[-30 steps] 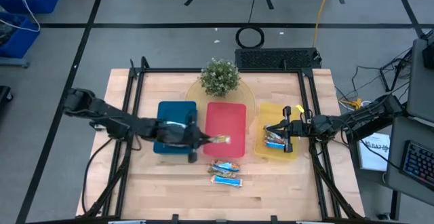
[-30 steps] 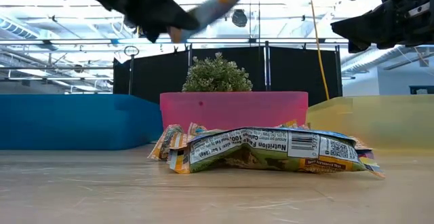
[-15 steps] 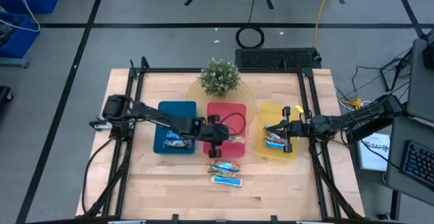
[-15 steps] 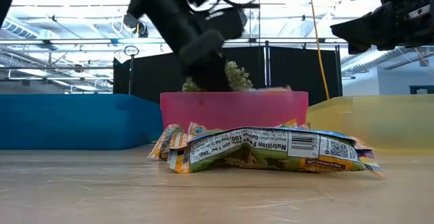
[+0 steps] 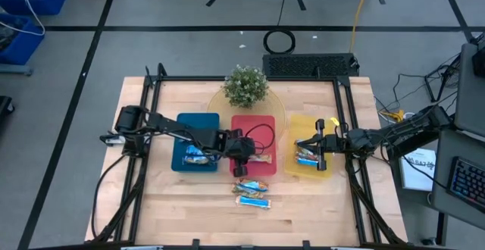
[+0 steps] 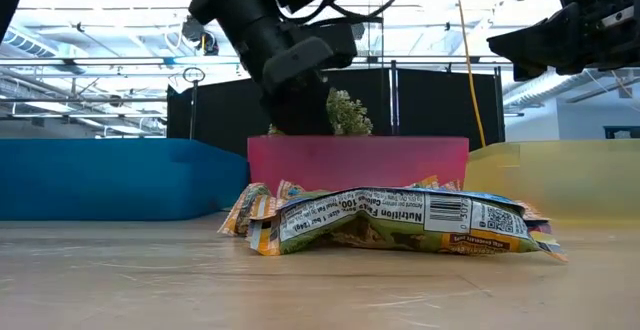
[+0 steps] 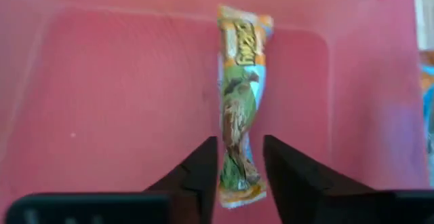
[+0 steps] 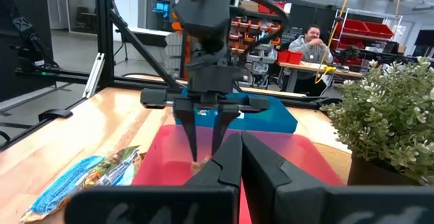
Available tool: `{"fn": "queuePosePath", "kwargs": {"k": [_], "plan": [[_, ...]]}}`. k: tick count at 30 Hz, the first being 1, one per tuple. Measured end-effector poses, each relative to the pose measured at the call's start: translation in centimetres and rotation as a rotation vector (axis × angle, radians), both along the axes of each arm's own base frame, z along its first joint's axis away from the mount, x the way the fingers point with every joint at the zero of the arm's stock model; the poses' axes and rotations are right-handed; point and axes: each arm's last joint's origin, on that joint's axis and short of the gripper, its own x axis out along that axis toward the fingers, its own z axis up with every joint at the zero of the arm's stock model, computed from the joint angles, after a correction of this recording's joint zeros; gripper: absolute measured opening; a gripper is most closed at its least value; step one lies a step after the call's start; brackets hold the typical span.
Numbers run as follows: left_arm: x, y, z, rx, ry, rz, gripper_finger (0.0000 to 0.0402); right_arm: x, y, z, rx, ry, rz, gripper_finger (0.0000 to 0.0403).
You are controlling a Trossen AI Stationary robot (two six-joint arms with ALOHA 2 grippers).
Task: Pick and place Granola Bars by type
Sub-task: Put the yellow granola bar into the red bin, then put the bottom yellow granola bar into the red bin
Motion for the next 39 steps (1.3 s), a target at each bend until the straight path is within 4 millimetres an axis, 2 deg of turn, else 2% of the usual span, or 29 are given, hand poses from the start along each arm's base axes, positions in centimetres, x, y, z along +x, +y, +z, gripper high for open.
{"fn": "queuePosePath", "kwargs": {"k": [6, 10, 14, 16, 19, 21, 23, 26, 27, 32, 39], "plan": [[-1.0, -1.1, 1.8, 0.053, -0.004, -0.057, 0.0202, 0.0, 0.0, 0.0, 0.007, 0.000, 0.000, 0.0000], [-2.7, -2.9, 4.9, 0.157, -0.059, -0.140, 0.0227, 0.0, 0.0, -0.1, 0.004, 0.005, -0.001, 0.0000], [-6.8, -4.3, 8.7, 0.235, -0.117, -0.181, 0.0216, 0.0, 0.0, -0.1, 0.003, 0.009, 0.000, 0.0000], [-9.7, -4.6, 10.3, 0.239, -0.168, -0.178, 0.0200, 0.0, 0.0, -0.1, 0.003, 0.011, 0.000, 0.0000], [-14.2, -4.6, 11.6, 0.203, -0.281, -0.132, 0.0163, 0.0, 0.0, -0.3, 0.014, 0.034, 0.000, 0.0000], [-17.0, -4.4, 11.1, 0.163, -0.370, -0.114, 0.0129, 0.0, 0.0, -0.5, 0.013, 0.054, 0.000, 0.0000], [-18.9, -4.2, 9.8, 0.122, -0.473, -0.115, 0.0089, 0.0, 0.0, -0.7, 0.009, 0.068, 0.000, 0.0000], [-20.7, -3.7, 7.3, 0.087, -0.629, -0.121, 0.0023, 0.0, 0.0, -0.7, 0.009, 0.067, -0.001, 0.0000], [-21.0, -3.5, 6.9, 0.082, -0.693, -0.121, 0.0012, 0.0, 0.0, -0.6, 0.010, 0.063, -0.001, 0.0000], [-22.0, -2.6, 5.0, 0.121, -0.889, -0.103, 0.0012, 0.1, 0.0, -0.6, 0.011, 0.062, 0.000, 0.0000], [-22.4, -2.2, 3.1, 0.123, -0.882, -0.096, 0.0011, 0.3, 0.1, -1.2, -0.025, 0.119, -0.002, 0.0000]]}}
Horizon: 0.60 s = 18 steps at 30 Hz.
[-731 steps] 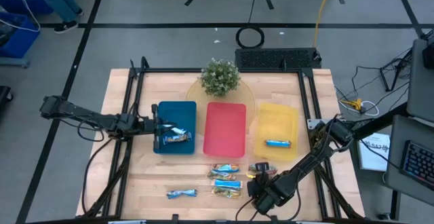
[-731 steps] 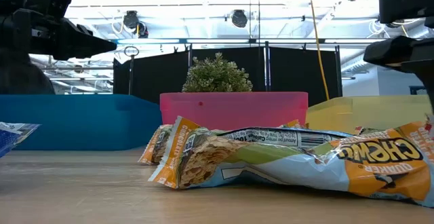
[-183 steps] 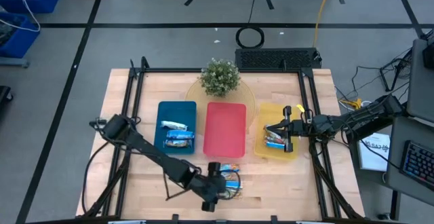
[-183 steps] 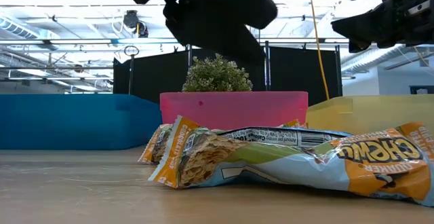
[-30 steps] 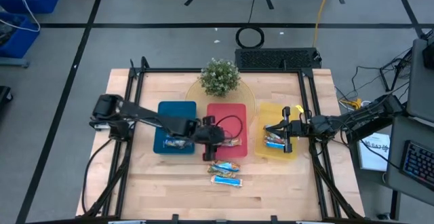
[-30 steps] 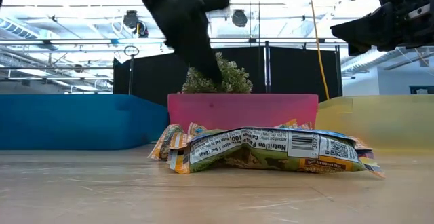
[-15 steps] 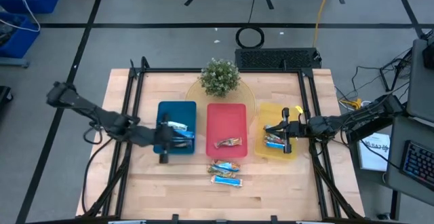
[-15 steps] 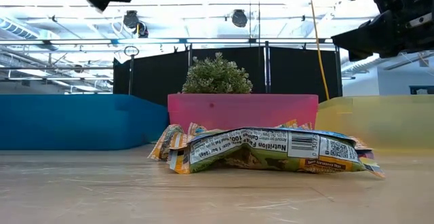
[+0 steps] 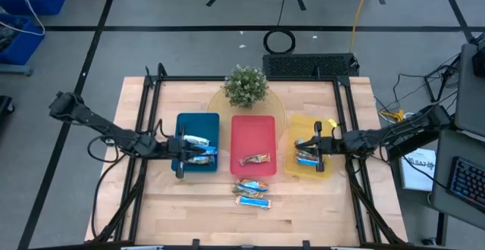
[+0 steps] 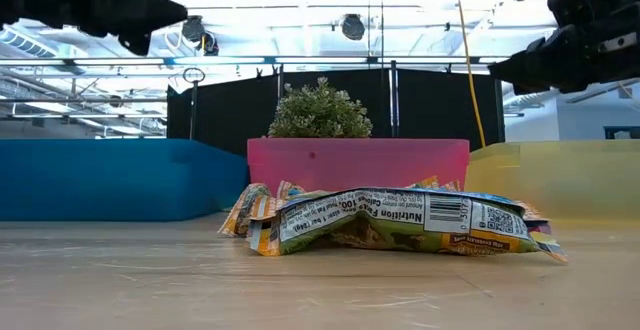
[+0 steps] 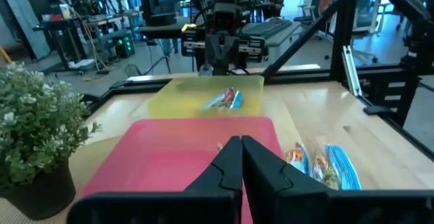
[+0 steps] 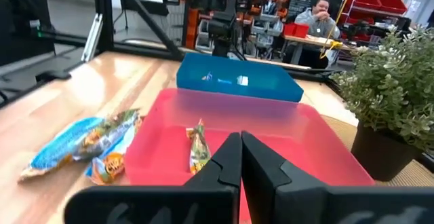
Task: Pick and place Granola Bars by type
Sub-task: Put the bottom yellow granola bar into the red bin
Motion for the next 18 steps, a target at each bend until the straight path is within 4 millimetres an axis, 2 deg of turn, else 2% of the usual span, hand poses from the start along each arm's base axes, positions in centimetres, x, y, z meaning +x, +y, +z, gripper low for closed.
{"fn": "queuePosePath", "kwargs": {"k": [5, 8, 10, 11, 12, 16, 18], "plan": [[-0.2, 0.0, -0.7, 0.004, 0.018, -0.002, 0.0005, 0.1, 0.0, 0.5, -0.112, -0.053, 0.006, 0.0000], [-0.4, 0.0, -1.2, 0.007, 0.033, -0.007, 0.0007, 0.1, 0.0, 1.6, -0.078, -0.161, -0.006, 0.0000], [-0.4, 0.0, -1.3, -0.015, 0.034, -0.008, 0.0014, 0.2, 0.1, 1.5, -0.068, -0.131, -0.034, 0.0000], [-0.4, 0.0, -1.3, -0.035, 0.032, -0.006, 0.0017, 0.3, 0.2, 0.9, -0.092, -0.060, -0.046, 0.0000], [-0.4, 0.0, -1.2, -0.058, 0.029, -0.004, 0.0019, 0.7, 0.5, 1.3, -0.113, -0.002, -0.052, 0.0000], [-0.4, 0.0, -1.3, -0.119, 0.029, 0.001, 0.0016, 2.9, 2.1, 5.6, -0.112, 0.078, -0.076, 0.0000], [-0.4, 0.0, -1.3, -0.114, 0.034, 0.001, 0.0012, 4.2, 3.2, 6.7, -0.128, 0.169, -0.086, 0.0000]]}}
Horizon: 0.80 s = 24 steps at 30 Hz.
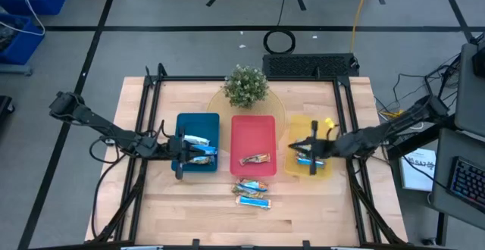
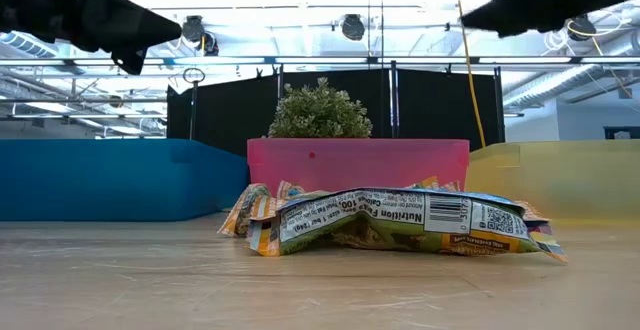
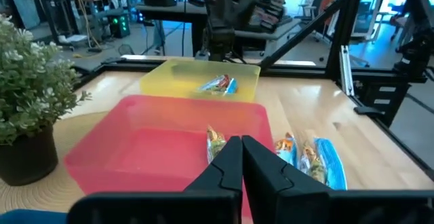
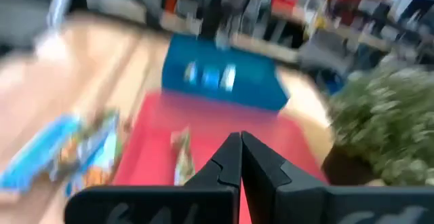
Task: Pick and place Granola Bars by type
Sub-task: Put the bottom yellow granola bar into the red bin
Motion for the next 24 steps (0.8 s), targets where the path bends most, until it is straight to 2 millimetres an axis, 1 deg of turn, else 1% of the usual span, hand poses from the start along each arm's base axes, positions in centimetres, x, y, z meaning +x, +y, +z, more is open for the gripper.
{"fn": "queuePosePath", "kwargs": {"k": [2, 4, 6, 8, 10, 12, 17, 19, 21, 24], "plan": [[0.0, 0.0, 0.0, 0.019, 0.003, 0.006, 0.0008, 1.5, 1.3, 0.7, -0.016, 0.078, 0.005, 0.0000], [0.0, 0.1, 0.0, 0.032, 0.004, 0.022, 0.0006, 3.0, 2.7, 2.0, -0.017, 0.102, 0.018, 0.0000], [0.0, 0.1, 0.0, 0.051, 0.005, 0.036, 0.0006, 4.4, 4.0, 2.3, -0.015, 0.141, 0.033, 0.0001], [0.0, 0.2, -0.1, 0.064, 0.006, 0.048, 0.0007, 5.7, 5.6, 1.6, -0.010, 0.196, 0.055, 0.0010], [0.0, 0.2, -0.2, 0.072, 0.016, 0.054, 0.0013, 7.0, 7.2, 1.1, -0.005, 0.221, 0.088, 0.0031], [0.0, 0.2, -0.3, 0.084, 0.027, 0.062, 0.0021, 8.4, 8.8, 0.7, -0.002, 0.222, 0.107, 0.0061], [0.0, 0.3, 0.0, 0.121, 0.006, 0.083, 0.0031, 11.6, 12.3, -1.7, -0.008, 0.290, 0.124, 0.0147], [0.0, 0.3, 0.1, 0.139, -0.001, 0.091, 0.0031, 12.7, 13.7, -2.5, 0.012, 0.303, 0.120, 0.0174], [0.0, 0.3, 0.1, 0.152, -0.004, 0.092, 0.0031, 13.4, 14.7, -3.7, 0.033, 0.324, 0.111, 0.0190], [0.0, 0.3, 0.1, 0.180, -0.003, 0.089, 0.0031, 13.9, 15.6, -5.5, 0.051, 0.366, 0.099, 0.0195]]}}
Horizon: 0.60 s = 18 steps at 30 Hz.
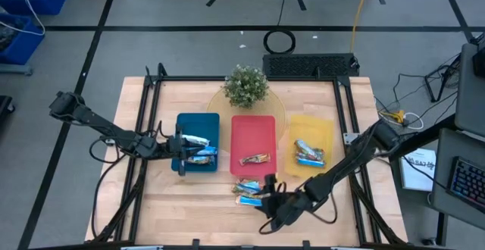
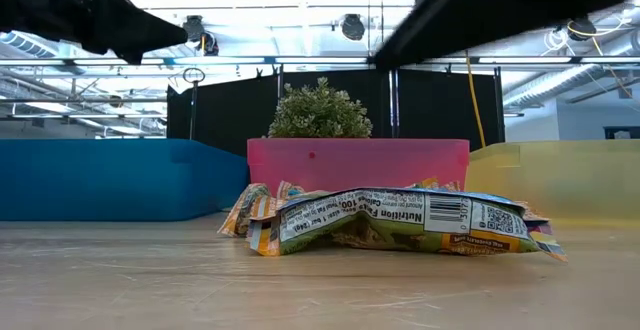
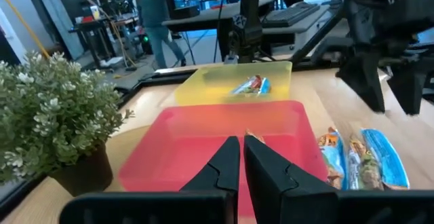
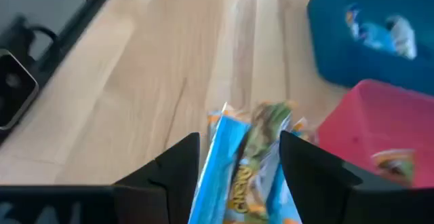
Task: Pick and place Granola Bars by type
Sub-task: Put the bottom yellow granola bar into the red bin
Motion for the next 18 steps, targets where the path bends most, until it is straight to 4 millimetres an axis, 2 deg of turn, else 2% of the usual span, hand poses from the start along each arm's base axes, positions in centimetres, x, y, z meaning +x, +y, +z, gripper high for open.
{"fn": "queuePosePath", "kwargs": {"k": [3, 10, 18], "plan": [[0.0, 0.0, 0.0, 0.023, 0.003, -0.002, 0.0031, 0.0, 0.4, -0.8, 0.016, 0.017, -0.015, 0.0192], [0.0, 0.0, 0.0, 0.033, 0.005, -0.003, 0.0031, -1.1, 1.1, -1.2, 0.137, 0.067, -0.095, 0.0188], [0.0, 0.0, 0.0, 0.007, 0.003, -0.001, 0.0031, -2.8, 2.9, -2.7, 0.094, 0.100, -0.115, 0.0187]]}}
